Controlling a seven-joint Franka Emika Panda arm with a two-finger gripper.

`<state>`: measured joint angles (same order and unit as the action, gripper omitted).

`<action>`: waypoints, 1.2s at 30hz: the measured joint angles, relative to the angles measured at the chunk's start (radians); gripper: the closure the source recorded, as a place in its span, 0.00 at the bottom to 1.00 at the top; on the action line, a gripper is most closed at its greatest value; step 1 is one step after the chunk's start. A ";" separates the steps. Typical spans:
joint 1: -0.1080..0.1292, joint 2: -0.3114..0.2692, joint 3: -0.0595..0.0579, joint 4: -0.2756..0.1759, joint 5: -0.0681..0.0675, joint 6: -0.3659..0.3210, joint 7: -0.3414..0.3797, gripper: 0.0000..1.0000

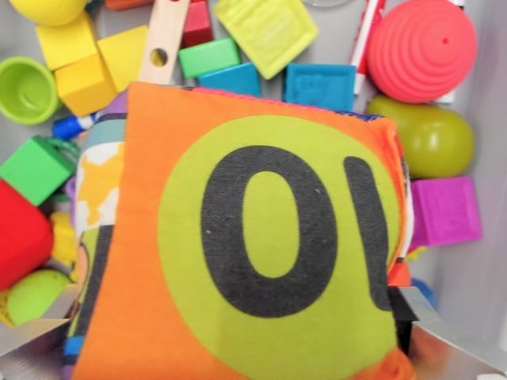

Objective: Pick an object from the bin

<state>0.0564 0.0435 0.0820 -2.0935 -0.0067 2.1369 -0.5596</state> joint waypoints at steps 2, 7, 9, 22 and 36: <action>0.000 -0.008 0.000 0.011 0.001 -0.019 0.000 1.00; 0.000 -0.024 0.000 0.037 0.002 -0.061 -0.001 1.00; 0.000 -0.027 0.000 0.045 0.002 -0.073 -0.002 1.00; 0.000 -0.051 0.000 0.107 0.004 -0.158 -0.003 1.00; 0.000 -0.060 0.000 0.136 0.004 -0.195 -0.004 1.00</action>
<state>0.0564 -0.0160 0.0819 -1.9579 -0.0022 1.9415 -0.5634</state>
